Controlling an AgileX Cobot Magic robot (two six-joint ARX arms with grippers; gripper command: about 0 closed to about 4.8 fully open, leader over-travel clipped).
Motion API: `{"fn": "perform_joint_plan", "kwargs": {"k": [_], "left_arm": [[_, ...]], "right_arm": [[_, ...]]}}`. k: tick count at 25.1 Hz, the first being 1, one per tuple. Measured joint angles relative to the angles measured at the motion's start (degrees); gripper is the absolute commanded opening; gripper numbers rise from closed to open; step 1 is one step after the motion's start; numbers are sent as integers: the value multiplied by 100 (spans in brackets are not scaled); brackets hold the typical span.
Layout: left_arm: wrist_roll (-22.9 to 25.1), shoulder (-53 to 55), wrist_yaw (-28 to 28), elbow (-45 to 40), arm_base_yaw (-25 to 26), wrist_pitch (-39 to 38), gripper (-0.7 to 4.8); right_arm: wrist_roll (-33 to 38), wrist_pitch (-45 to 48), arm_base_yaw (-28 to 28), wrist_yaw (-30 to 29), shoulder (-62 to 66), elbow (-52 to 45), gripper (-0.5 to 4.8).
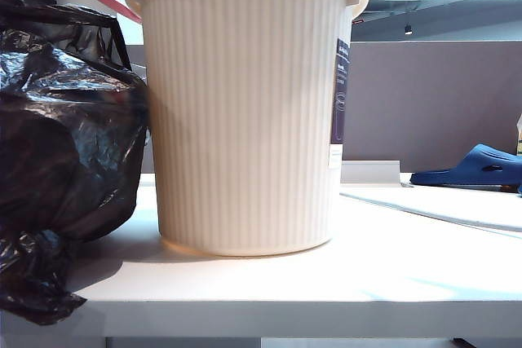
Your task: Open the ring lid of the trash can, pull out the black garbage bag inside, and place it on the table.
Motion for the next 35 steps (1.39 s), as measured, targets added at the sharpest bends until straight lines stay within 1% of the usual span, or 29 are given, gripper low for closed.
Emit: {"fn": "perform_joint_plan", "kwargs": {"k": [2,5,9,11,12,13,14,15,16,18,20,21,24,27,31,35], "left_arm": [[-2,-2,-15,-173,0,120,-6],[-22,2,-175,-321,0,188,-6],[-308,-2,-684,-323,0,221,-6],[-391,-2,-761,-323,0,214,-6],[-415,-2,-765,-323,0,214,-6],[-431,-2,-765,-323,0,212,-6],[-448,-2,-765,-323,0,208,-6],[-474,-2,-765,-323,0,214,-6],[-431,0,-763,-323,0,234,-6],[-15,-2,-765,-323,0,337,-6],[369,-2,-763,-323,0,365,-6],[518,-2,-758,-323,0,374,-6],[874,-2,-638,-354,0,544,-6],[920,-2,-535,-522,0,914,-6],[931,-2,-498,-710,0,1220,-6],[1038,-2,-479,-966,0,1375,-6]], "right_arm": [[0,-15,0,177,-7,-125,197],[-4,-48,0,236,48,-175,197],[-4,-131,-2,245,103,-175,198],[-4,-140,-2,245,96,-173,197],[-4,-138,-2,245,96,-173,173],[-4,-136,-2,245,98,-173,109],[-4,-120,-2,245,98,-173,83],[-26,-85,-2,245,98,-175,83],[-133,-31,-2,247,98,-173,83],[-321,28,-2,247,98,-175,79],[-433,114,-2,247,98,-175,47],[-439,195,-2,247,101,-179,47],[-461,986,0,243,87,-573,40],[-463,1768,0,243,92,-1202,40],[-457,2774,2,243,94,-1891,40],[-455,3373,2,245,94,-2297,40]]}}
